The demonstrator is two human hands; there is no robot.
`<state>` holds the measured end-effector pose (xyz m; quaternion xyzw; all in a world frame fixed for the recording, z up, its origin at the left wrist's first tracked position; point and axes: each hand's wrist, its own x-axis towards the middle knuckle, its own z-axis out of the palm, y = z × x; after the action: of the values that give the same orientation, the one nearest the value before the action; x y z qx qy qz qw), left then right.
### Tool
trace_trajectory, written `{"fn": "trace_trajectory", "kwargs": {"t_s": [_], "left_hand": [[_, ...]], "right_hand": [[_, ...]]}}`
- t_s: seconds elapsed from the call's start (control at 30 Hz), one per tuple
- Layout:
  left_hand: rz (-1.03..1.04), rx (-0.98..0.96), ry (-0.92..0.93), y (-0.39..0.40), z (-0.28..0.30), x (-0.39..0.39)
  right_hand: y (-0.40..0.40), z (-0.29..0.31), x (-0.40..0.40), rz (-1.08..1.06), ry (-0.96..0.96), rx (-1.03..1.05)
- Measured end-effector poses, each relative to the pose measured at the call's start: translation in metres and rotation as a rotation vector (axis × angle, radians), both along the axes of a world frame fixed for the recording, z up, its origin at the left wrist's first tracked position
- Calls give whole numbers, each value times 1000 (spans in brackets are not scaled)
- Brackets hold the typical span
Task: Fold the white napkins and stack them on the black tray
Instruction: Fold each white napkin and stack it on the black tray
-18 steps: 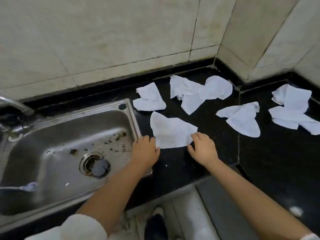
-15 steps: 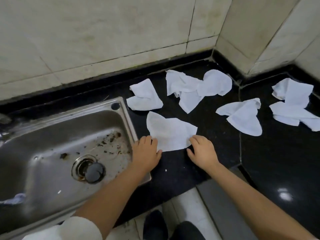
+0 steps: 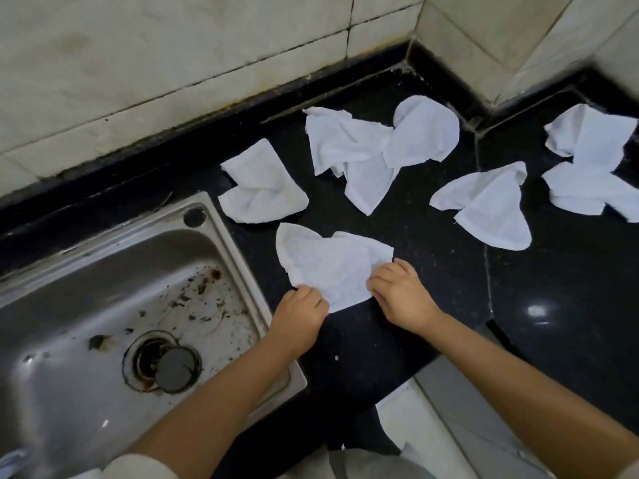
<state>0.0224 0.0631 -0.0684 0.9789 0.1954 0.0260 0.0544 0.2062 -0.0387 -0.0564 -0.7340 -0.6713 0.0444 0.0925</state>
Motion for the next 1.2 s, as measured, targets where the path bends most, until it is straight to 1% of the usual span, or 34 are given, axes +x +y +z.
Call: {"fn": "trace_trajectory", "kwargs": {"t_s": [0.1,0.13,0.23,0.27,0.33,0.37,0.43,0.47,0.53,0.57,0.6,0.63,0.67,0.77,0.87,0.93,1.0,1.07,1.1,1.2], "left_hand": [[-21,-52,-31,4,17,9],[2,-95,-50,6,27,15],[59,-213,-146,4,67,43],[48,-282,-137,-1,79,55],[-28,-323,-59,-13,100,86],[-91,-332,-65,-20,108,104],[-260,-258,-25,-41,125,143],[-371,-156,-10,-55,136,163],[-693,55,-81,-94,148,203],[-777,100,-73,-117,154,220],[-805,82,-22,-141,162,239],[-779,54,18,-165,169,257],[-747,9,16,-189,173,277],[-682,-39,-181,-251,197,328],[-733,-131,-365,-308,205,365],[-814,-143,-446,-341,204,376],[-886,-130,-406,-367,192,384],[-947,5,-307,-387,174,387],[-985,71,-269,-393,163,388],[-1079,74,-70,-407,129,381]], "right_hand": [[-4,17,2,-72,86,17],[-6,25,5,-122,136,13],[-25,54,18,-255,266,93],[-36,64,24,-299,291,108],[-67,83,38,-375,292,143],[-87,90,47,-396,268,154],[-133,101,66,-434,229,113],[-158,105,77,-474,228,91],[-209,112,101,-601,199,116],[-235,116,114,-687,169,151],[-261,121,126,-779,133,183],[-288,127,138,-867,92,219],[-315,134,148,-942,47,269],[-391,158,176,-1064,-113,476],[-461,172,191,-1124,-248,597],[-500,174,193,-1138,-312,643],[-532,167,191,-1136,-361,648],[-556,149,185,-1123,-365,592],[-567,137,179,-1115,-336,533],[-588,99,156,-1111,-226,344]]}}
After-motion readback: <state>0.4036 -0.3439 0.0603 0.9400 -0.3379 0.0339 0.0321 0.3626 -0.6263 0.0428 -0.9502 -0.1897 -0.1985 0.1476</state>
